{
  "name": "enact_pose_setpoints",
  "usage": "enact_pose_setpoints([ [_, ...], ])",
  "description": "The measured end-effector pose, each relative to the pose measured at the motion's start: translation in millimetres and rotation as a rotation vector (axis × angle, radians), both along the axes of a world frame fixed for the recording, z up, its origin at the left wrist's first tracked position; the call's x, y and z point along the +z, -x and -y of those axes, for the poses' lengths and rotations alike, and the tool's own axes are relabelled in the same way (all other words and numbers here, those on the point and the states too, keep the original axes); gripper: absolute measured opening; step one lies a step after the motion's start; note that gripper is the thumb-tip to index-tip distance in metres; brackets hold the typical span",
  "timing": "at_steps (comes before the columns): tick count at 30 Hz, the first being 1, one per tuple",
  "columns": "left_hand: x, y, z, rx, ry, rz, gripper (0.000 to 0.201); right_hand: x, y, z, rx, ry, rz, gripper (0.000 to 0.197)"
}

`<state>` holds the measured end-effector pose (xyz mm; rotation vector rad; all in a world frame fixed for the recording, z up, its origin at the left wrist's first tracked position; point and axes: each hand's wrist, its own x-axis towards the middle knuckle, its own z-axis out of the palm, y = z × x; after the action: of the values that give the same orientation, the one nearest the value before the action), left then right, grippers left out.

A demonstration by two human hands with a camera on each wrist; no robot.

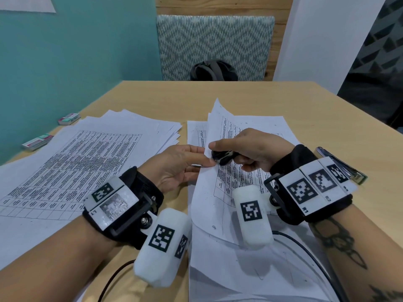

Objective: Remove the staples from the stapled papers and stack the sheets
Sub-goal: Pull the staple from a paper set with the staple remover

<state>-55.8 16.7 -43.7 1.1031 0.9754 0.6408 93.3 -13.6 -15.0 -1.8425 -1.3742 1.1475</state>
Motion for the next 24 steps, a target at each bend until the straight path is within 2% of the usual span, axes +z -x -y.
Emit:
enact_pose_setpoints([
  [3, 0.3, 0.0, 0.4, -0.008, -0.001, 0.006, 0.024, -0.3, 0.1, -0.1, -0.007, 0.006, 0.008, 0.043],
  [11, -2.7, -1.6, 1.5, -0.009, 0.017, -0.011, 0.016, -1.7, 2.7, 1.1, -0.014, -0.064, 0.089, 0.037],
  [16, -3.7, -1.5, -0.1, -0.048, 0.032, -0.034, 0.016, -0.2, 3.3, 0.0, -0.008, 0.006, -0.001, 0.025],
  [24, -2.6, 0.7, 1.6, -0.091, 0.047, -0.005, 0.009, -1.2, 0.6, -2.1, -0.038, 0.032, -0.002, 0.024],
])
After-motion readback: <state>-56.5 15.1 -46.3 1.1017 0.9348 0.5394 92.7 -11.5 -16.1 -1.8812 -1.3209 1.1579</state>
